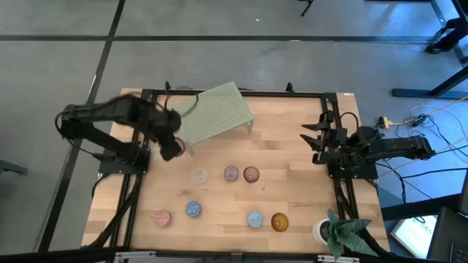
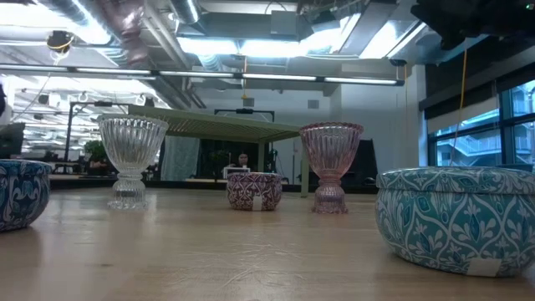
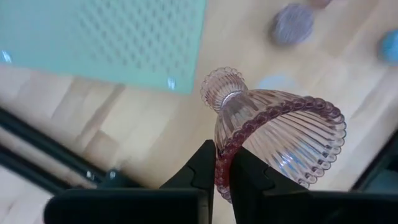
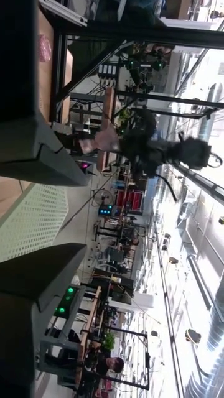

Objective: Pick & Place candle stick holders
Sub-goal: Put the left pink glass candle holder on the shelf

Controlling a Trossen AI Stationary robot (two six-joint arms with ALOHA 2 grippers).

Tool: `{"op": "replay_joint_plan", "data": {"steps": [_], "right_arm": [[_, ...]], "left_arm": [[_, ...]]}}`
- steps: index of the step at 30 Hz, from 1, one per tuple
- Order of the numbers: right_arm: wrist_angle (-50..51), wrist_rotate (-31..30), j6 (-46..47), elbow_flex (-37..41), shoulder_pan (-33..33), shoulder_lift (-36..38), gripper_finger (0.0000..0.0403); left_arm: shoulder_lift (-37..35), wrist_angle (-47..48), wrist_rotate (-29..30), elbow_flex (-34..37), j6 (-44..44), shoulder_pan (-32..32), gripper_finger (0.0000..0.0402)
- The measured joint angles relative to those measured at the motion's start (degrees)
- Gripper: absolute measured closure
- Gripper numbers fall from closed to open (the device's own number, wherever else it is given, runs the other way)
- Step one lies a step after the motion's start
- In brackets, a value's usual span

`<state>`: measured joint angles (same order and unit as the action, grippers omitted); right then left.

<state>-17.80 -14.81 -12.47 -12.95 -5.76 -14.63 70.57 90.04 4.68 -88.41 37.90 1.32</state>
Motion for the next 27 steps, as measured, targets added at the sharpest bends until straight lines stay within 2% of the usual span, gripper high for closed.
{"op": "replay_joint_plan", "data": {"steps": [4, 16, 20, 27], "right_arm": [[-0.4, 0.0, 0.0, 0.0, 0.0, 0.0, 0.0238], [-0.9, 1.2, -0.1, 0.0, 0.0, 0.0, 0.0238], [-0.9, 1.5, -0.1, 0.0, 0.0, 0.0, 0.0238], [-0.9, 1.5, -0.2, 0.0, 0.0, 0.0, 0.0238]], "left_arm": [[0.4, 0.0, -4.1, -3.2, -8.5, -8.4, 0.0381], [7.1, 0.0, -13.5, -3.3, -30.9, -34.3, 0.0383], [10.0, -0.1, -16.6, -3.3, -36.2, -42.0, 0.0383], [12.2, -0.1, -16.8, -3.3, -40.0, -51.8, 0.0382]]}}
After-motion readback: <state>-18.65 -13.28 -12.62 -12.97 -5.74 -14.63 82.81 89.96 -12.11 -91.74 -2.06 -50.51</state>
